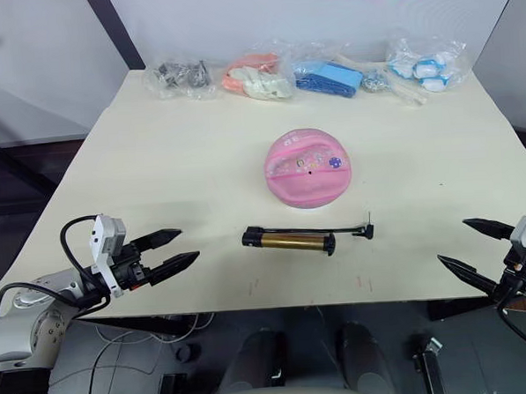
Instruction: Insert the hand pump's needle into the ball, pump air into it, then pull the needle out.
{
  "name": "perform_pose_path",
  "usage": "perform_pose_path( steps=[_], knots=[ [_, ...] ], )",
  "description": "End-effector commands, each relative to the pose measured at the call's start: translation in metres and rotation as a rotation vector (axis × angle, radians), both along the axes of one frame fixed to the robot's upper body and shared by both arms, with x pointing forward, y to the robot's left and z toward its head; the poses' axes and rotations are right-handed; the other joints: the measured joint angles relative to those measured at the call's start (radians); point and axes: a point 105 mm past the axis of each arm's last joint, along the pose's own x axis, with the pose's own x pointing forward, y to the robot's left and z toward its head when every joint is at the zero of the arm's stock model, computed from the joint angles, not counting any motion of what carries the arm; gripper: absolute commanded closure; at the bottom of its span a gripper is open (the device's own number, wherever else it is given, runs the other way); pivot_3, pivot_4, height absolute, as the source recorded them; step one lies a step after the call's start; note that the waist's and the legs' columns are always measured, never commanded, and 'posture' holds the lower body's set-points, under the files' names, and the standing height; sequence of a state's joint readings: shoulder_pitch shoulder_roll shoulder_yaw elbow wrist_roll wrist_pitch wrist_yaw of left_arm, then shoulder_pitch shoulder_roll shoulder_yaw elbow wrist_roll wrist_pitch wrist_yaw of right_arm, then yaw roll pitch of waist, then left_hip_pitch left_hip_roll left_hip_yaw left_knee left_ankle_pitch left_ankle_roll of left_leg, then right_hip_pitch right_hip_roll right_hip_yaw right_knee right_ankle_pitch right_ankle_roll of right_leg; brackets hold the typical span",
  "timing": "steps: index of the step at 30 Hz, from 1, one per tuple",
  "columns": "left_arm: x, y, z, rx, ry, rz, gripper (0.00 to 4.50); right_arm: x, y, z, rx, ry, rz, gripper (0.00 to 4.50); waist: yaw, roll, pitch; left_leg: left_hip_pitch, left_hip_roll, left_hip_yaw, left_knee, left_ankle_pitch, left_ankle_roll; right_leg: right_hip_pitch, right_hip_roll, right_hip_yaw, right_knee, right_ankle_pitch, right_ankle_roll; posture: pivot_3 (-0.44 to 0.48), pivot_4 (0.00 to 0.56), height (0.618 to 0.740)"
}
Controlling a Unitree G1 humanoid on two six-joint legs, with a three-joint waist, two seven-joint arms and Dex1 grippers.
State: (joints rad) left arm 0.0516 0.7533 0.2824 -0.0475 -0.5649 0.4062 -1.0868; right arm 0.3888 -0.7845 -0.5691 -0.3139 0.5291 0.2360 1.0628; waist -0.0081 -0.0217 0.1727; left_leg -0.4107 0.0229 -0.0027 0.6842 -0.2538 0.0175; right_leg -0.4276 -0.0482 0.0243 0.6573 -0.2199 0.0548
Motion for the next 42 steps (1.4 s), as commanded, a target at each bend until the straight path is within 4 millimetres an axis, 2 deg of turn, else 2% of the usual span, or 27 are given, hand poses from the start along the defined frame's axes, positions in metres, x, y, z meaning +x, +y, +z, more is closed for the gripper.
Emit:
perform_pose_path(
  steps=[1, 10, 17, 21, 25, 34, 42],
  knots=[
    [0.004, -0.002, 0.013, 0.010, -0.043, -0.031, 0.00, -0.001, -0.003, 0.013, -0.001, -0.060, -0.016, 0.06, 0.000, 0.000, 0.000, 0.000, 0.000, 0.000, 0.000, 0.000, 0.000, 0.000, 0.000, 0.000, 0.000, 0.000, 0.000, 0.000, 0.150, 0.740],
    [0.010, -0.028, 0.052, 0.046, -0.110, -0.263, 0.00, -0.006, 0.012, 0.023, 0.056, -0.116, 0.007, 0.06, 0.004, 0.000, 0.000, -0.001, 0.000, 0.000, 0.000, 0.000, 0.000, 0.000, 0.000, -0.001, 0.000, 0.000, 0.000, 0.000, 0.150, 0.740],
    [0.011, -0.064, 0.079, 0.150, -0.160, -0.498, 0.00, -0.021, 0.027, 0.038, 0.059, -0.139, 0.061, 0.06, 0.008, 0.000, 0.000, -0.001, 0.000, -0.001, 0.000, 0.000, 0.000, 0.000, 0.001, -0.001, 0.000, 0.000, 0.000, 0.000, 0.150, 0.740],
    [0.013, -0.081, 0.088, 0.266, -0.118, -0.557, 0.00, -0.029, 0.031, 0.044, 0.053, -0.137, 0.076, 0.06, 0.007, 0.000, 0.000, -0.001, -0.001, -0.001, 0.000, 0.000, 0.000, 0.000, 0.001, -0.001, -0.001, 0.000, 0.000, 0.000, 0.150, 0.740],
    [0.018, -0.123, 0.105, 0.336, -0.107, -0.717, 0.00, -0.041, 0.035, 0.054, 0.046, -0.140, 0.080, 0.06, 0.025, 0.000, 0.001, -0.002, -0.001, -0.002, 0.000, 0.000, 0.000, 0.000, 0.001, -0.001, -0.001, 0.000, 0.000, 0.000, 0.150, 0.740],
    [0.034, -0.175, 0.105, 0.492, -0.158, -0.835, 0.00, -0.053, 0.043, 0.064, 0.040, -0.142, 0.066, 0.06, 0.012, 0.000, 0.001, -0.002, -0.002, -0.004, 0.000, 0.000, 0.000, 0.001, 0.002, 0.000, -0.001, 0.000, 0.001, 0.000, 0.150, 0.740],
    [0.050, -0.212, 0.084, 0.576, -0.193, -0.863, 0.00, -0.060, 0.047, 0.062, 0.036, -0.127, 0.053, 0.06, 0.020, 0.000, 0.001, -0.002, -0.002, -0.003, 0.001, 0.000, 0.000, 0.001, 0.002, 0.000, -0.001, 0.000, 0.001, 0.000, 0.150, 0.740]
  ],
)
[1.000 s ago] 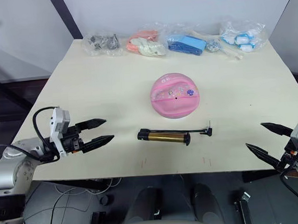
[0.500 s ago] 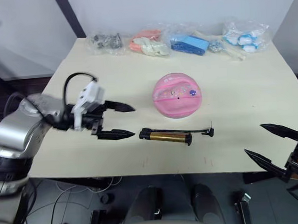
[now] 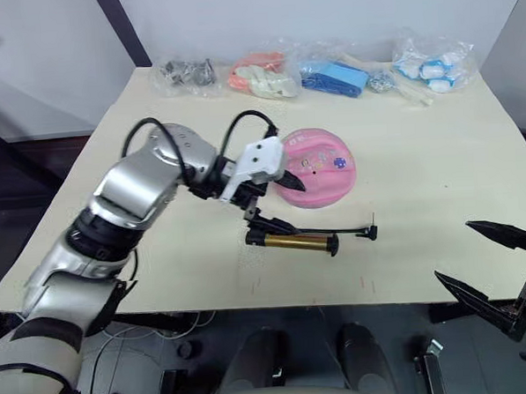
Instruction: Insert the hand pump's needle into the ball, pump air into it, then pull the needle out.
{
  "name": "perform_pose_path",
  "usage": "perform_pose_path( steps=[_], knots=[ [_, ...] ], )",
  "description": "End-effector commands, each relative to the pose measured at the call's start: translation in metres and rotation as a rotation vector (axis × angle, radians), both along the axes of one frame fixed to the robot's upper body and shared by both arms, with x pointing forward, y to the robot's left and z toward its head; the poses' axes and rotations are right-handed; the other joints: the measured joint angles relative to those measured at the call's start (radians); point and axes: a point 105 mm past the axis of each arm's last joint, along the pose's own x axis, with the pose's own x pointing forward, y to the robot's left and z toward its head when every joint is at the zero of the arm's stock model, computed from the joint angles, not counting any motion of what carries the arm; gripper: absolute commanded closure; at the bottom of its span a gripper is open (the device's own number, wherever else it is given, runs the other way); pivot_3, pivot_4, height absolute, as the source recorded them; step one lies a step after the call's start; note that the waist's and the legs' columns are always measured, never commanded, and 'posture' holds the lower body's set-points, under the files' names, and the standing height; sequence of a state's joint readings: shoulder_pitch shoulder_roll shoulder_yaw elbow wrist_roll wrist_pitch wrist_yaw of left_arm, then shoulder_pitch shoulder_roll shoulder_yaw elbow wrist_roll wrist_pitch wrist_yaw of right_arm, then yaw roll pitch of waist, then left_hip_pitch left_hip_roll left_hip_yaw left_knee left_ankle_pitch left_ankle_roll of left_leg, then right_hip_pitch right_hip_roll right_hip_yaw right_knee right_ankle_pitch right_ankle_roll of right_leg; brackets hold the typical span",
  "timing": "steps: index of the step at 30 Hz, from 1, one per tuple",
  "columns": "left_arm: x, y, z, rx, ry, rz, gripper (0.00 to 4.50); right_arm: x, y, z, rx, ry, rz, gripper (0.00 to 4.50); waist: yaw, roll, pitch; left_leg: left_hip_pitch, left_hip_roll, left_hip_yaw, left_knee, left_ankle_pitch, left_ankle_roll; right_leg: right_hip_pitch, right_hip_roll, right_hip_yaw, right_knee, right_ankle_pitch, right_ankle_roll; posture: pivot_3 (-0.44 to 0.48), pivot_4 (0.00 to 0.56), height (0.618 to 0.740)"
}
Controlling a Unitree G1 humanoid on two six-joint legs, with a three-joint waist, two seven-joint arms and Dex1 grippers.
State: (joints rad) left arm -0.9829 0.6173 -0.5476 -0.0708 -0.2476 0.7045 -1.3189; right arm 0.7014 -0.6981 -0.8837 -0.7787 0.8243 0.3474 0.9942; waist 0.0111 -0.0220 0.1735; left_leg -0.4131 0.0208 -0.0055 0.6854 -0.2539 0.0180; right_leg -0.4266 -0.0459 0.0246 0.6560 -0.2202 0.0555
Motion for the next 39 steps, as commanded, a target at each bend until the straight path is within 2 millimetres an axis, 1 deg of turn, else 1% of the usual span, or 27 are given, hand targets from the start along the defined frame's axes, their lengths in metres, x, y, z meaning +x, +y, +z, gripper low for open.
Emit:
perform_pose_path(
  steps=[1, 2, 3, 4, 5, 9, 11, 14, 16, 17, 28, 39],
  knots=[
    [0.008, -0.010, -0.002, 0.023, -0.052, -0.011, 0.40, -0.005, 0.005, 0.005, -0.014, -0.020, -0.001, 0.00, 0.000, 0.000, 0.000, 0.000, 0.000, 0.000, 0.000, 0.000, 0.000, 0.000, 0.000, 0.000, 0.000, 0.000, 0.000, 0.000, 0.150, 0.740],
    [0.010, -0.016, -0.006, 0.026, -0.066, -0.021, 0.53, -0.007, 0.005, 0.003, -0.013, -0.016, -0.008, 0.00, 0.001, 0.000, 0.000, 0.000, 0.000, 0.000, 0.000, 0.000, 0.000, 0.000, 0.000, 0.000, 0.000, 0.000, 0.000, 0.000, 0.150, 0.740],
    [0.012, -0.020, -0.010, 0.028, -0.068, -0.028, 0.83, -0.008, 0.005, 0.003, -0.014, -0.014, -0.015, 0.00, 0.002, 0.000, 0.000, 0.000, 0.000, -0.001, 0.000, 0.000, 0.000, 0.000, 0.000, 0.000, 0.000, 0.000, 0.000, 0.000, 0.150, 0.740],
    [0.013, -0.023, -0.013, 0.032, -0.071, -0.034, 1.34, -0.009, 0.006, 0.002, -0.015, -0.013, -0.021, 0.00, 0.002, 0.000, 0.000, -0.001, 0.000, -0.001, 0.000, 0.000, 0.000, 0.000, 0.000, -0.001, 0.000, 0.000, 0.000, 0.000, 0.150, 0.740],
    [0.014, -0.028, -0.018, 0.038, -0.077, -0.044, 1.42, -0.010, 0.007, 0.001, -0.015, -0.013, -0.028, 0.00, 0.002, 0.000, 0.000, -0.001, 0.000, 0.000, 0.000, 0.000, 0.000, 0.000, 0.000, 0.000, 0.000, 0.000, 0.000, 0.000, 0.150, 0.740],
    [0.020, -0.047, -0.036, 0.065, -0.115, -0.066, 1.42, -0.014, 0.010, -0.002, -0.010, -0.016, -0.054, 0.00, 0.005, 0.000, 0.000, -0.001, 0.000, -0.001, 0.000, 0.000, 0.000, 0.000, 0.000, -0.001, 0.000, 0.000, 0.000, 0.000, 0.150, 0.740],
    [0.022, -0.054, -0.040, 0.070, -0.125, -0.072, 1.42, -0.014, 0.011, -0.003, -0.013, -0.017, -0.060, 0.00, 0.004, 0.000, 0.000, -0.001, 0.000, -0.001, 0.001, 0.000, 0.000, 0.000, 0.000, -0.001, -0.001, 0.000, 0.000, 0.000, 0.150, 0.740],
    [0.024, -0.061, -0.041, 0.069, -0.122, -0.076, 1.42, -0.014, 0.014, -0.005, -0.012, -0.017, -0.062, 0.00, -0.001, 0.000, 0.000, -0.001, 0.000, 0.000, 0.000, 0.000, 0.000, 0.000, 0.000, 0.000, -0.001, 0.000, 0.000, 0.000, 0.150, 0.740],
    [0.023, -0.068, -0.046, 0.088, -0.129, -0.093, 1.99, -0.014, 0.015, -0.006, -0.008, -0.018, -0.066, 0.00, 0.002, 0.000, 0.000, -0.001, 0.000, -0.001, 0.000, 0.000, 0.000, -0.001, 0.000, -0.001, 0.000, 0.000, 0.000, 0.000, 0.150, 0.740],
    [0.025, -0.070, -0.049, 0.105, -0.147, -0.101, 2.15, -0.014, 0.016, -0.006, -0.005, -0.019, -0.066, 0.00, 0.002, 0.000, 0.000, -0.001, 0.000, -0.001, 0.000, 0.000, 0.000, 0.000, 0.000, -0.001, 0.000, 0.000, 0.000, 0.000, 0.150, 0.740],
    [0.039, -0.090, -0.071, 0.162, -0.191, -0.082, 2.15, -0.009, 0.021, -0.011, 0.011, -0.032, -0.074, 0.00, 0.003, 0.000, 0.000, -0.001, 0.000, -0.001, 0.000, 0.000, 0.000, -0.001, 0.000, -0.001, -0.001, 0.000, 0.000, 0.000, 0.150, 0.740],
    [0.045, -0.099, -0.093, 0.226, -0.235, -0.078, 2.15, -0.008, 0.025, -0.014, 0.025, -0.041, -0.082, 0.00, 0.003, 0.000, 0.000, -0.001, 0.000, -0.001, 0.000, 0.000, 0.000, 0.000, 0.000, -0.001, -0.001, 0.000, 0.000, 0.000, 0.150, 0.740]
  ],
)
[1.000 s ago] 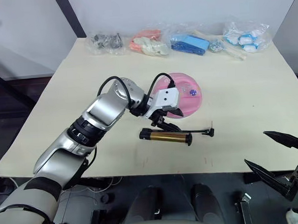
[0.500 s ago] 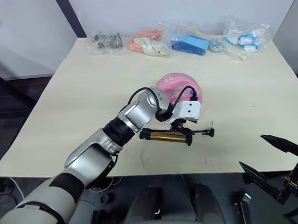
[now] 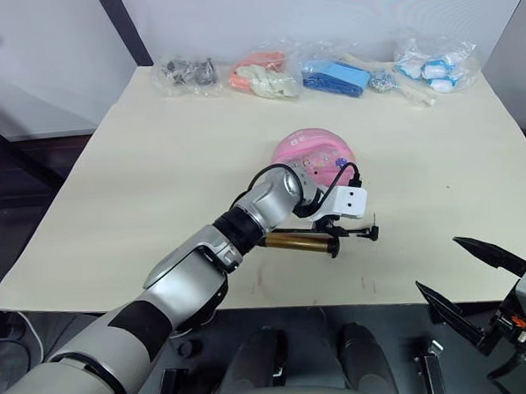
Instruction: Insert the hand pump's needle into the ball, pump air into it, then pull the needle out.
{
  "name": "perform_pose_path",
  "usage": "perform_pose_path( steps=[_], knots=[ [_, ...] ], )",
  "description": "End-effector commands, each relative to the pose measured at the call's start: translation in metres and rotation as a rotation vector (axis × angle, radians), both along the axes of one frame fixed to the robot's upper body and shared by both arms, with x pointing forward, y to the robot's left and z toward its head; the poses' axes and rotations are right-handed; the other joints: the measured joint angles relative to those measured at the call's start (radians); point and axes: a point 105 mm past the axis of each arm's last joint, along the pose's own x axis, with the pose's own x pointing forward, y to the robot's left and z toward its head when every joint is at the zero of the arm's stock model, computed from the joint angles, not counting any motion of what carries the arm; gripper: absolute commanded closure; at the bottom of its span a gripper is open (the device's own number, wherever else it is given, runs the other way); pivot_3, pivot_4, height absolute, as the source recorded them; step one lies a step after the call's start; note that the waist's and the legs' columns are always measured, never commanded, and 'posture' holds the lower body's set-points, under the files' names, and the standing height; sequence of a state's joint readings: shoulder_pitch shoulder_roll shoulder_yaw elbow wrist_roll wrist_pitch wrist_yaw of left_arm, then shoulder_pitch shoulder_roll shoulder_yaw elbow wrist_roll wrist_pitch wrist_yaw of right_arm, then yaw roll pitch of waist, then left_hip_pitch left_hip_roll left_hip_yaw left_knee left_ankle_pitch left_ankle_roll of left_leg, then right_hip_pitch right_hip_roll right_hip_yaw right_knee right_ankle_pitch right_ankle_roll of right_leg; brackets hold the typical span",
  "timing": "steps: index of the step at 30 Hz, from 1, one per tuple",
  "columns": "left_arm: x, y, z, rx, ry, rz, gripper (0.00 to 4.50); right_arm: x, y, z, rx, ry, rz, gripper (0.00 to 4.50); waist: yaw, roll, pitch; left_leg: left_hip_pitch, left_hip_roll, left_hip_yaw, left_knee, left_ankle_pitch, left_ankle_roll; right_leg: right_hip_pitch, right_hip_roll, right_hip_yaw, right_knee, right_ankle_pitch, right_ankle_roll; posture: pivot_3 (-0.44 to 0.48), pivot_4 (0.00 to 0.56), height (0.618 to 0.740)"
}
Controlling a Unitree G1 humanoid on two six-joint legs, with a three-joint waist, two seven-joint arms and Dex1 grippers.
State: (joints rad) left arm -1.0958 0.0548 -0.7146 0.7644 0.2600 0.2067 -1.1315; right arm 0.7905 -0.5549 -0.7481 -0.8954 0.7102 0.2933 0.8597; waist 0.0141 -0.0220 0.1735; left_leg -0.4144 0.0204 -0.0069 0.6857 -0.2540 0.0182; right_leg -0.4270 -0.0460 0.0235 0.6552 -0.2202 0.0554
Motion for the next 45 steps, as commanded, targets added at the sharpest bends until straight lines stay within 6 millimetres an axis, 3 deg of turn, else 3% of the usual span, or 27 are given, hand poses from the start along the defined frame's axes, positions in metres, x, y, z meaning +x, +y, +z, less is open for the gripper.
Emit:
perform_pose_path(
  steps=[1, 9, 30, 34, 45],
  knots=[
    [0.002, -0.008, 0.002, 0.006, -0.040, -0.015, 2.15, 0.000, 0.008, 0.006, -0.008, -0.043, 0.019, 0.00, 0.001, 0.000, 0.000, 0.000, 0.000, 0.000, 0.000, 0.000, 0.000, 0.000, 0.000, 0.000, 0.000, 0.000, 0.000, 0.000, 0.150, 0.740],
    [0.002, -0.008, -0.011, 0.069, -0.054, -0.039, 2.15, -0.001, 0.010, 0.004, -0.003, -0.045, 0.012, 0.00, 0.001, 0.000, -0.001, 0.000, 0.000, 0.000, 0.000, 0.000, 0.000, 0.000, 0.000, 0.000, 0.000, 0.000, 0.000, 0.000, 0.150, 0.740],
    [-0.010, -0.008, 0.000, 0.082, -0.101, -0.078, 2.15, -0.001, 0.013, 0.003, 0.007, -0.047, 0.003, 0.00, 0.000, 0.000, -0.001, 0.000, 0.000, 0.000, 0.000, 0.000, 0.000, 0.000, 0.000, 0.000, 0.000, 0.000, 0.000, 0.000, 0.150, 0.740],
    [-0.019, -0.008, -0.003, 0.073, -0.063, -0.088, 2.15, -0.001, 0.014, 0.003, 0.007, -0.047, 0.003, 0.00, -0.001, 0.000, -0.001, 0.000, 0.000, 0.000, 0.000, 0.000, 0.000, 0.000, 0.000, 0.000, 0.000, 0.000, 0.000, 0.000, 0.150, 0.740],
    [-0.018, -0.003, -0.014, 0.099, -0.042, -0.016, 2.15, -0.002, 0.015, 0.002, 0.009, -0.042, 0.007, 0.00, 0.000, 0.000, -0.001, 0.000, 0.000, 0.000, 0.000, 0.000, 0.000, 0.000, 0.000, 0.000, 0.000, 0.000, 0.000, 0.000, 0.150, 0.740]
  ],
)
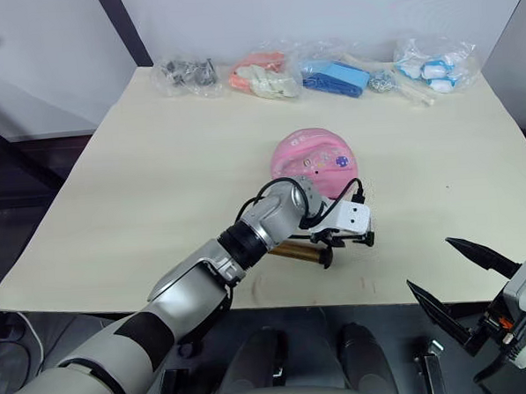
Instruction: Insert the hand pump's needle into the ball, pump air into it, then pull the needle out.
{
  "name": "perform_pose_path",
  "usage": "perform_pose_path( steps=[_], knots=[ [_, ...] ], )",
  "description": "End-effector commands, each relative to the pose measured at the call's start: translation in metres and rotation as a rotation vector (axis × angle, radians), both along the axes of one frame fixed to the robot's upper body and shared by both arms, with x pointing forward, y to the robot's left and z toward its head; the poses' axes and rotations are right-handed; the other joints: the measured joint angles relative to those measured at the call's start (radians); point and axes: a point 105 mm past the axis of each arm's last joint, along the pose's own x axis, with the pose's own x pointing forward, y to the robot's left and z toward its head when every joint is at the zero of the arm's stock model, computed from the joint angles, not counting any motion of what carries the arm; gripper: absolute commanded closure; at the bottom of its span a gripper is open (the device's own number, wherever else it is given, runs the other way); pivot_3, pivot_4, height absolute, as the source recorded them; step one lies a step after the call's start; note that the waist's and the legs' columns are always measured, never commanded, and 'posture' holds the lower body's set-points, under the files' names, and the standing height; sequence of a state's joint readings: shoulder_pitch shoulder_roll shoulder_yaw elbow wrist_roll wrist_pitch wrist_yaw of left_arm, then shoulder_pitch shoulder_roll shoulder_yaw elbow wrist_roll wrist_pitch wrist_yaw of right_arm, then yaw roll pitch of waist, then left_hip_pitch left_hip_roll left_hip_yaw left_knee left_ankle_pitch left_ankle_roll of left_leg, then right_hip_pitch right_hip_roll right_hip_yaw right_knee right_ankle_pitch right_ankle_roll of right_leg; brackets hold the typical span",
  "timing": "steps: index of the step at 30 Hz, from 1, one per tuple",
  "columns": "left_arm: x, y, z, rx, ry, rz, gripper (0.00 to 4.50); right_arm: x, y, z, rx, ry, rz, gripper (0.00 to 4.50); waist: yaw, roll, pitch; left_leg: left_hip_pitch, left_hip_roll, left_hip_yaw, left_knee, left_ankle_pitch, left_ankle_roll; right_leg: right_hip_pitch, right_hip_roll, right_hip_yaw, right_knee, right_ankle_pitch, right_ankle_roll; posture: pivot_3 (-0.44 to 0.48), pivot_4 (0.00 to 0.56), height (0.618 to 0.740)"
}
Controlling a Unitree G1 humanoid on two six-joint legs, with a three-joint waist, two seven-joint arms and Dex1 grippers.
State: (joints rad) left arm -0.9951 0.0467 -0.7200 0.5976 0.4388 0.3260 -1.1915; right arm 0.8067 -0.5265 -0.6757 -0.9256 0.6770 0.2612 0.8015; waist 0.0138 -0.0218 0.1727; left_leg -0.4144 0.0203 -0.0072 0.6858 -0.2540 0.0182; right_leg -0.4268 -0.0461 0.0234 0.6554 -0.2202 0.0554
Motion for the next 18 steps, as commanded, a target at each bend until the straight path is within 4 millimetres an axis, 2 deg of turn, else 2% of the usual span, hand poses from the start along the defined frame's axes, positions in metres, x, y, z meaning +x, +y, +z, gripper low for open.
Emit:
perform_pose_path(
  steps=[1, 18],
  knots=[
    [-0.002, -0.006, -0.001, -0.004, -0.016, -0.009, 2.15, -0.002, 0.006, 0.006, -0.014, -0.024, 0.023, 0.00, 0.000, 0.000, 0.000, 0.000, 0.000, 0.000, 0.000, 0.000, 0.000, 0.000, 0.000, 0.000, 0.000, 0.000, 0.000, 0.000, 0.150, 0.740],
    [-0.004, 0.003, -0.026, 0.074, -0.025, -0.037, 2.15, -0.002, 0.008, 0.005, -0.014, -0.016, 0.030, 0.00, 0.000, 0.000, -0.001, 0.000, 0.000, 0.000, 0.000, 0.000, 0.000, 0.000, 0.000, 0.000, 0.000, 0.000, 0.000, 0.000, 0.150, 0.740]
  ],
)
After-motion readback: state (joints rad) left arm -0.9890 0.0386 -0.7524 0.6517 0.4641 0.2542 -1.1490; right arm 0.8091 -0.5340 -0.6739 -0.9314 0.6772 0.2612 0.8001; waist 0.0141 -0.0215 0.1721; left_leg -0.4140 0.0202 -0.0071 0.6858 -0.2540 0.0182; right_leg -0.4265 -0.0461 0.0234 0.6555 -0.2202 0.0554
